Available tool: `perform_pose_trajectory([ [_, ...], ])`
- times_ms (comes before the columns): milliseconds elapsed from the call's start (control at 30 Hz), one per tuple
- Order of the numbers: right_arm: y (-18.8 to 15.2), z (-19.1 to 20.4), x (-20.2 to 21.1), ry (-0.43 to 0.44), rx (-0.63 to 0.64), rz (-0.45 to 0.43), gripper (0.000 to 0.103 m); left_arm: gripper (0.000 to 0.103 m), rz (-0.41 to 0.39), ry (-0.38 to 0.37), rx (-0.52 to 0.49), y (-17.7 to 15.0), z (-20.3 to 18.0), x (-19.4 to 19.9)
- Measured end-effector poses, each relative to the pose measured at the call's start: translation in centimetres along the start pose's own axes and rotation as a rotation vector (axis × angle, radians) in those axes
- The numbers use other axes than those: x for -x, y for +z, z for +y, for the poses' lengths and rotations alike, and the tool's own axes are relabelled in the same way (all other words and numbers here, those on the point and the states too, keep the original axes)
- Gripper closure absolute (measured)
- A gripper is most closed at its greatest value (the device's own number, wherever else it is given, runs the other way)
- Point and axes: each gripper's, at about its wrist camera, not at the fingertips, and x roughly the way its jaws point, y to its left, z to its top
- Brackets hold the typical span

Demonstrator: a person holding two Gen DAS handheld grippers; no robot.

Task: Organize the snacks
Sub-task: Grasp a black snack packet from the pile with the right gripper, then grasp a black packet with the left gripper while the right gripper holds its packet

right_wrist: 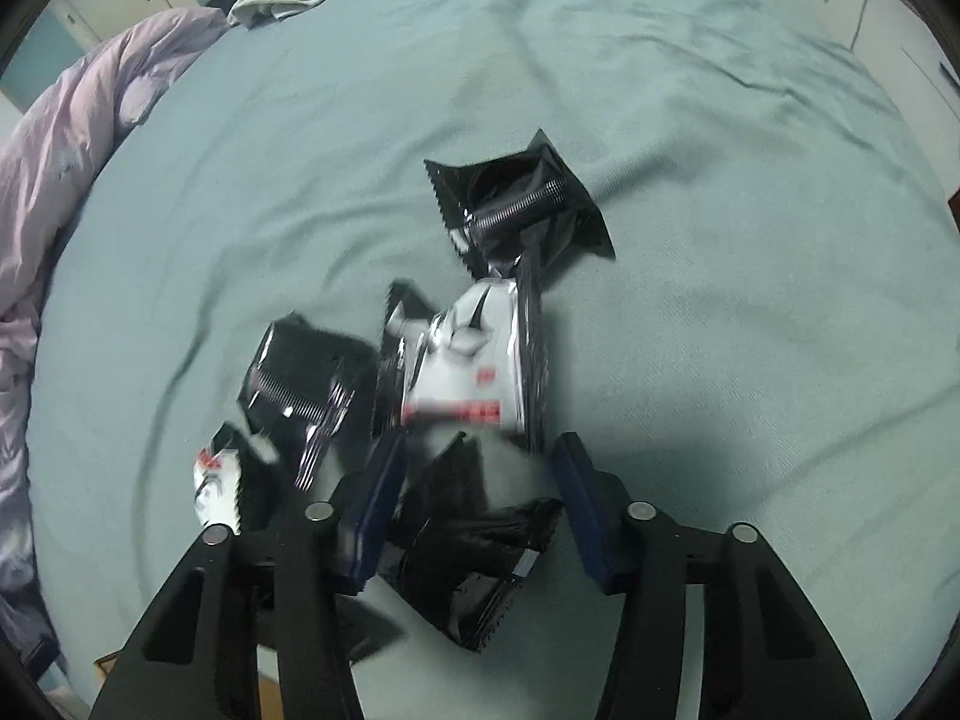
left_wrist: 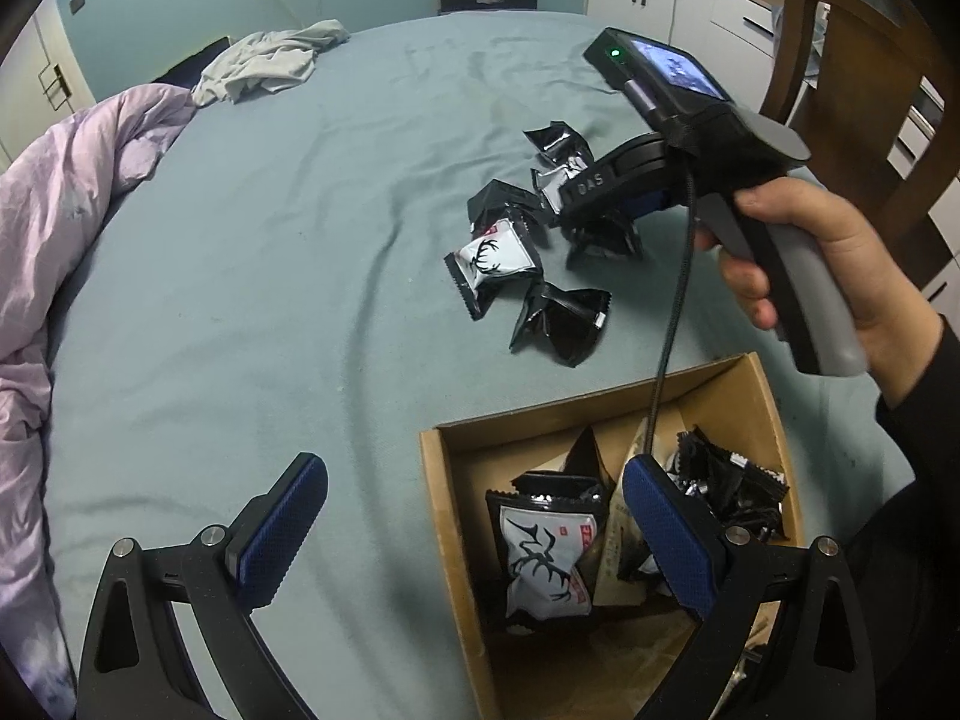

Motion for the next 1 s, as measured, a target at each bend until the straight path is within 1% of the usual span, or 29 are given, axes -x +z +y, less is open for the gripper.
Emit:
perform_pose_trajectory([
  [33, -0.2, -0.2, 0.1, 0.03, -0.023, 0.007, 0.054, 0.002, -0.004, 0.003, -0.002, 0.0, 0.0, 0.0],
  [133, -0.4, -1.2, 1.0, 0.063, -0.07, -0.008, 0.054, 0.002, -0.016, 0.005, -0.007, 0.2, 0.2, 0.0],
  [200, -0.7, -1.2, 1.1, 0.097, -0.086, 0.006, 0.044, 0.002, -0.023, -0.003, 0.002, 0.4, 0.4, 0.1],
  [233, -0.9, -1.2, 0.9, 0.123, -0.084, 0.033, 0.042, 0.002, -0.029, -0.002, 0.011, 0.4, 0.5, 0.2],
  [267, -1.1, -1.2, 0.9, 0.127, -0.082, 0.042, 0.041, 0.002, -0.034, 0.001, 0.02, 0.4, 0.7, 0.4],
  [367, -1.3, -0.6, 0.5, 0.1, -0.056, 0.051, 0.041, 0.002, -0.044, -0.004, 0.035, 0.3, 1.1, 0.6],
  [400, -1.3, -0.4, 0.4, 0.077, -0.034, 0.055, 0.041, 0.002, -0.044, -0.004, 0.037, 0.3, 1.1, 0.6],
  [433, -1.4, 0.0, 0.1, 0.031, -0.005, 0.051, 0.041, 0.002, -0.042, -0.003, 0.035, 0.4, 1.1, 0.6],
  [467, -1.4, 0.2, 0.2, 0.006, 0.007, 0.043, 0.045, 0.002, -0.039, -0.004, 0.029, 0.4, 0.9, 0.6],
  [500, -1.4, 0.4, 0.2, -0.012, 0.019, 0.034, 0.056, 0.002, -0.035, -0.009, 0.017, 0.6, 0.7, 0.6],
  [533, -1.5, 0.4, 0.4, -0.022, 0.025, 0.028, 0.057, 0.002, -0.031, -0.016, 0.007, 0.8, 0.5, 0.5],
  [567, -1.5, 0.4, 0.8, -0.014, 0.025, 0.02, 0.063, 0.002, -0.024, -0.021, -0.002, 1.0, 0.4, 0.5],
  [633, -2.0, 0.3, 1.9, 0.005, 0.022, -0.003, 0.067, 0.002, 0.002, -0.044, -0.026, 1.8, -0.2, 0.2],
  [667, -2.5, 0.1, 2.7, 0.003, 0.016, -0.023, 0.074, 0.002, 0.016, -0.06, -0.035, 2.2, -0.4, 0.0],
  [700, -3.0, -0.4, 3.6, 0.006, 0.004, -0.038, 0.076, 0.002, 0.032, -0.077, -0.043, 2.6, -0.7, -0.2],
  [767, -4.1, -1.7, 5.5, 0.033, -0.047, -0.069, 0.076, 0.002, 0.078, -0.116, -0.057, 3.9, -1.6, -1.1],
  [833, -5.3, -2.9, 7.6, 0.058, -0.093, -0.111, 0.076, 0.002, 0.112, -0.135, -0.056, 5.2, -2.4, -2.4],
  [900, -7.1, -4.5, 10.2, 0.088, -0.133, -0.158, 0.076, 0.002, 0.138, -0.127, -0.031, 6.3, -2.8, -3.8],
  [967, -9.6, -5.7, 12.3, 0.144, -0.185, -0.213, 0.076, 0.002, 0.2, -0.103, 0.017, 7.5, -3.2, -6.2],
  [1000, -11.0, -6.4, 13.2, 0.167, -0.207, -0.239, 0.076, 0.002, 0.219, -0.103, 0.026, 7.7, -3.2, -7.0],
])
